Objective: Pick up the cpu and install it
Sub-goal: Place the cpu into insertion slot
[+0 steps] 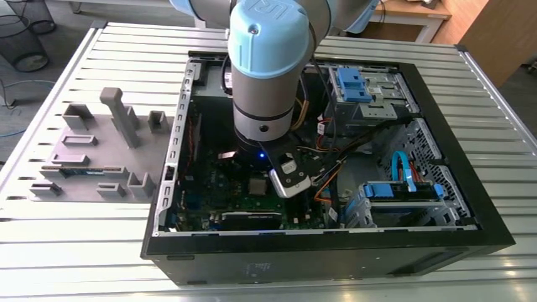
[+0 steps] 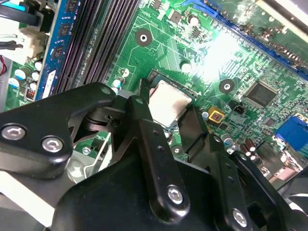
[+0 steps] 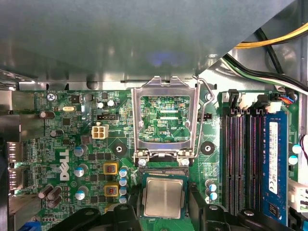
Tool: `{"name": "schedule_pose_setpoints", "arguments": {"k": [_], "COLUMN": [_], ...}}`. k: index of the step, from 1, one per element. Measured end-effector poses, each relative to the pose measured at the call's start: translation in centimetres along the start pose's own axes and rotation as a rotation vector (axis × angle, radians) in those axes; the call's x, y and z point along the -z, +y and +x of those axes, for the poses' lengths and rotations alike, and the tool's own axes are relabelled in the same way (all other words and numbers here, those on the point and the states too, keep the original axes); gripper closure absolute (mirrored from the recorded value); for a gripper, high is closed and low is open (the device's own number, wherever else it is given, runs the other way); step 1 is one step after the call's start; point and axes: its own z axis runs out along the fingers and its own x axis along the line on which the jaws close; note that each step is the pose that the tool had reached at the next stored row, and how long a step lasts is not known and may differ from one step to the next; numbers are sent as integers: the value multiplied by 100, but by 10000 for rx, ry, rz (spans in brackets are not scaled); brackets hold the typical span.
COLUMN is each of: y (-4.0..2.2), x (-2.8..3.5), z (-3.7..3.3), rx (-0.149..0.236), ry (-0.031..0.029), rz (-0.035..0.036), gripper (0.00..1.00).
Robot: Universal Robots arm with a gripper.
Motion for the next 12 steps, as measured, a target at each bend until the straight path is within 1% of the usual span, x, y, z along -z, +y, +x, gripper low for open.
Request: {"name": "schedule_pose_setpoints", "arguments": {"k": [3,12], "y": [0,0], "x": [-1,-1], "z": [-28,-30], "rx": [0,0], "ry": [0,0], "rz": [0,0], "gripper": [49,49]}}
